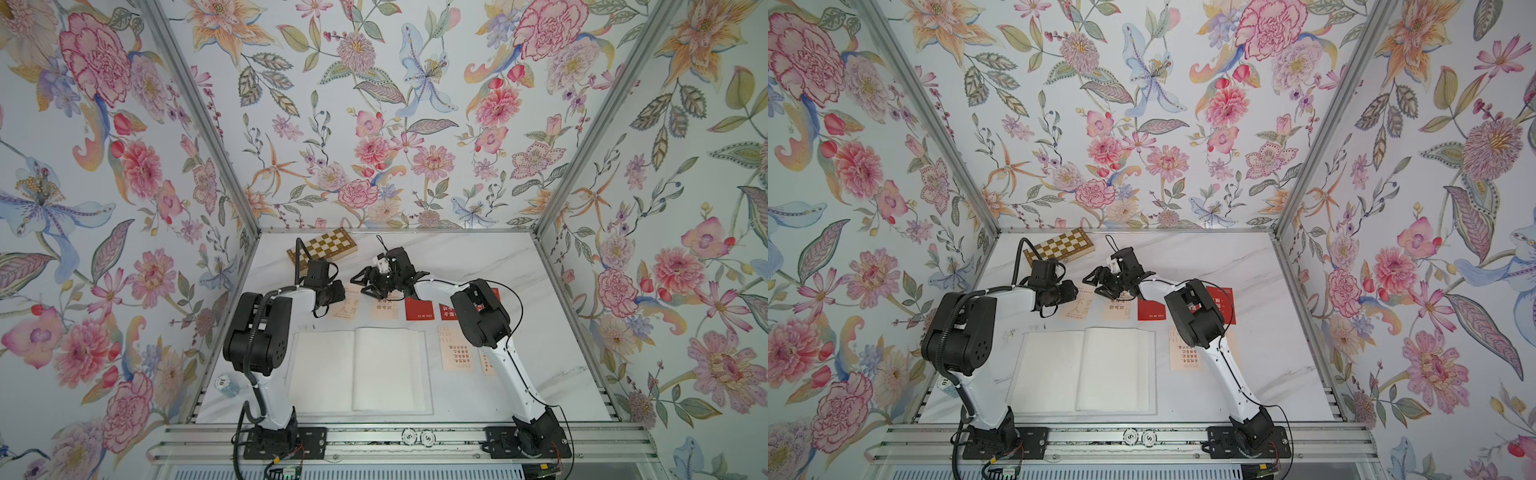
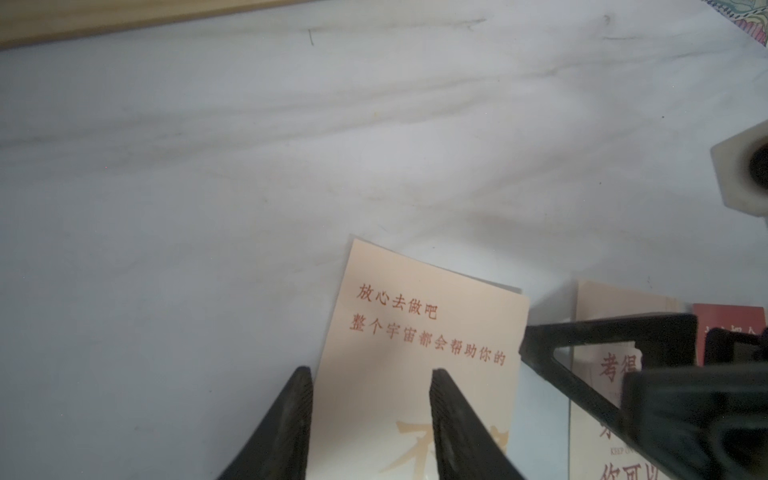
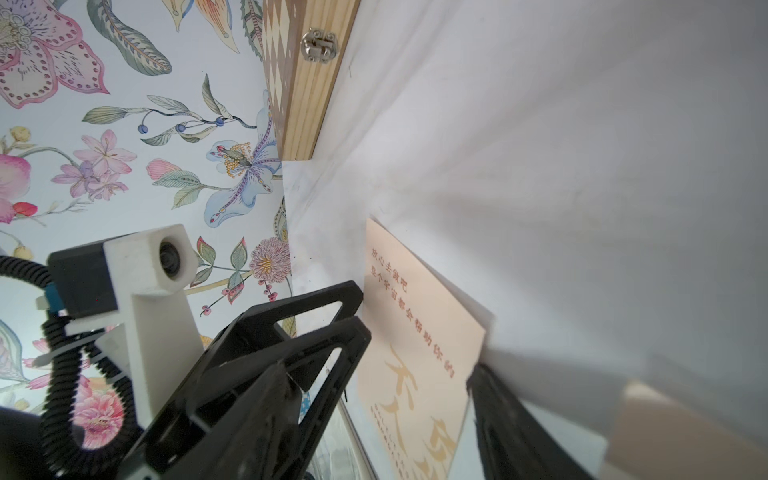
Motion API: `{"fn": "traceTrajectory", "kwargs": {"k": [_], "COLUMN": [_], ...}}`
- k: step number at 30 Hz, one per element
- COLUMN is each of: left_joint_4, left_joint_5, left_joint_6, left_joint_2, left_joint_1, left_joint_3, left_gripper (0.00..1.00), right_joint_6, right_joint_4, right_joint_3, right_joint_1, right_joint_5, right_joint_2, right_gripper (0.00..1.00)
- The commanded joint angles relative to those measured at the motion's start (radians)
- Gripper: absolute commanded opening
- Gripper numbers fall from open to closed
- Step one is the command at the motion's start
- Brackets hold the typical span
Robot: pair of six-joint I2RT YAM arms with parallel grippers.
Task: Place the photos into the photo albums
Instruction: Pick up the photo at the center of the board.
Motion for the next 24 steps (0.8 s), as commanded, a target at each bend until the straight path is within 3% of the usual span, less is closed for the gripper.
{"fn": "traceTrajectory", "kwargs": {"k": [1,24], "left_joint_4": [-0.033,-0.013], "left_joint_5": [0.055,0.094], "left_joint_6": [-0.014,-0.036], "left_joint_2": [0.02,0.023], "left_joint_1": [0.005,0.018], "left_joint_3": [-0.026,-0.039], "left_gripper": [0.44,0.43], "right_joint_6": [0.05,0.199], "right_joint_4": [0.117,0.461], "right_joint_3": [-0.032,-0.122], "right_joint_1": [0.022,0.034], "right_joint_5": [-0.064,-0.102], "right_joint_2": [-0.055,-0.066], "right_gripper": [0.72,0.75]}}
